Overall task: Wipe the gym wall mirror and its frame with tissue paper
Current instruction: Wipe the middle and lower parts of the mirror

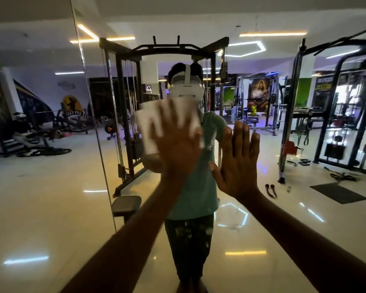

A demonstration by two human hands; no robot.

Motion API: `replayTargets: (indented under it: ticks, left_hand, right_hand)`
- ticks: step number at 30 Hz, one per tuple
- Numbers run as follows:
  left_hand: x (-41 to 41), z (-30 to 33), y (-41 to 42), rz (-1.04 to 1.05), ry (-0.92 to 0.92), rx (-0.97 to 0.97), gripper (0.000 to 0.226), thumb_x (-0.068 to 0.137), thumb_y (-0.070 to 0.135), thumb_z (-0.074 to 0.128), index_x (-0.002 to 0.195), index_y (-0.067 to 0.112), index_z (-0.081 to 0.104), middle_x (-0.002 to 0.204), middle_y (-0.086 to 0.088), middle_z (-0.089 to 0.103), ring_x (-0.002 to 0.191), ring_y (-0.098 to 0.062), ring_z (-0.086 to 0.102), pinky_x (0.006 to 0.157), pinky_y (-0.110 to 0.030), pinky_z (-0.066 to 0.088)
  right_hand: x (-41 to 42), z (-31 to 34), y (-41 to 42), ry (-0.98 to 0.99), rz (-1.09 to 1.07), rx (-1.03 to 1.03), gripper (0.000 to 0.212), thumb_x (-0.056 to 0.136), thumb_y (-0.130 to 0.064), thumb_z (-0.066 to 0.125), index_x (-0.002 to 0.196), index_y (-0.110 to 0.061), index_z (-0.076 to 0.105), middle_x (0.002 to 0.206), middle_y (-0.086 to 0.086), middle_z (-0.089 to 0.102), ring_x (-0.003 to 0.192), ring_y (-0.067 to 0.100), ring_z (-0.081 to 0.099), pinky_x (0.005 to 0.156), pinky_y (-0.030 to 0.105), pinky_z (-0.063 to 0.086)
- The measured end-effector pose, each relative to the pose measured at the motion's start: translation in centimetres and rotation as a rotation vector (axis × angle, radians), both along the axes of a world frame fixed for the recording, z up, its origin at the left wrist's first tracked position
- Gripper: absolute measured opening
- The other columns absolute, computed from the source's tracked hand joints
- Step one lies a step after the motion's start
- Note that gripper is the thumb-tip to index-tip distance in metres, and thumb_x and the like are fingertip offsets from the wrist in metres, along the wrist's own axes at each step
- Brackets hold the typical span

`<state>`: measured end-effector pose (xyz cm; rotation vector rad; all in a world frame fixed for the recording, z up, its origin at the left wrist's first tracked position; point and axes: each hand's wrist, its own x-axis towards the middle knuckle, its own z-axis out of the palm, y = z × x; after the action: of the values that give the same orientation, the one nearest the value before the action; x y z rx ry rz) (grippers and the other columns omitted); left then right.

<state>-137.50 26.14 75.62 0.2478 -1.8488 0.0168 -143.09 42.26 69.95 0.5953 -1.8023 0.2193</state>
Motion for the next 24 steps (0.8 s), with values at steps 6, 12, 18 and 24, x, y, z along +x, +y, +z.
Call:
replayTargets:
  ticks: [6,12,18,24]
  left_hand:
    - [1.1,-0.2,-4.7,-0.073,-0.153,-0.494,0.068,0.107,0.057,0.032,0.166,0.032,0.009,0.173,-0.011,0.008,0.159,-0.035,0.005,0.125,-0.058,0.006]
    - [4.3,-2.3,-11.6,0.089,0.000,0.072,0.068,0.108,0.056,0.025,0.166,0.029,0.003,0.172,-0.016,0.005,0.158,-0.039,0.003,0.124,-0.063,0.010]
    - [-1.1,-3.3,5.4,-0.083,-0.108,-0.244,0.069,0.105,0.058,0.028,0.165,0.033,0.004,0.172,-0.010,-0.002,0.158,-0.037,0.001,0.123,-0.058,0.001]
    - [0.6,-3.7,-2.5,-0.005,-0.145,-0.417,0.067,0.108,0.052,0.034,0.166,0.030,0.007,0.172,-0.014,0.003,0.159,-0.038,0.005,0.125,-0.060,0.002]
  right_hand:
    - [-0.6,-0.4,4.1,-0.025,-0.100,-0.001,0.108,0.091,-0.066,0.050,0.160,0.009,0.015,0.168,0.036,0.006,0.158,0.051,0.006,0.126,0.067,0.003]
    - [-1.7,-0.9,6.5,-0.007,-0.102,-0.026,0.105,0.095,-0.073,0.022,0.158,0.010,0.021,0.166,0.038,0.011,0.156,0.054,0.009,0.125,0.070,0.008]
    - [-2.2,-1.1,6.6,0.028,-0.057,-0.040,0.103,0.093,-0.069,0.034,0.158,0.010,0.021,0.166,0.038,0.011,0.155,0.056,0.011,0.126,0.068,0.006]
    - [-2.8,-1.1,8.0,-0.004,0.000,0.006,0.099,0.097,-0.071,0.029,0.162,0.003,0.017,0.170,0.029,0.004,0.158,0.049,0.005,0.127,0.064,0.003]
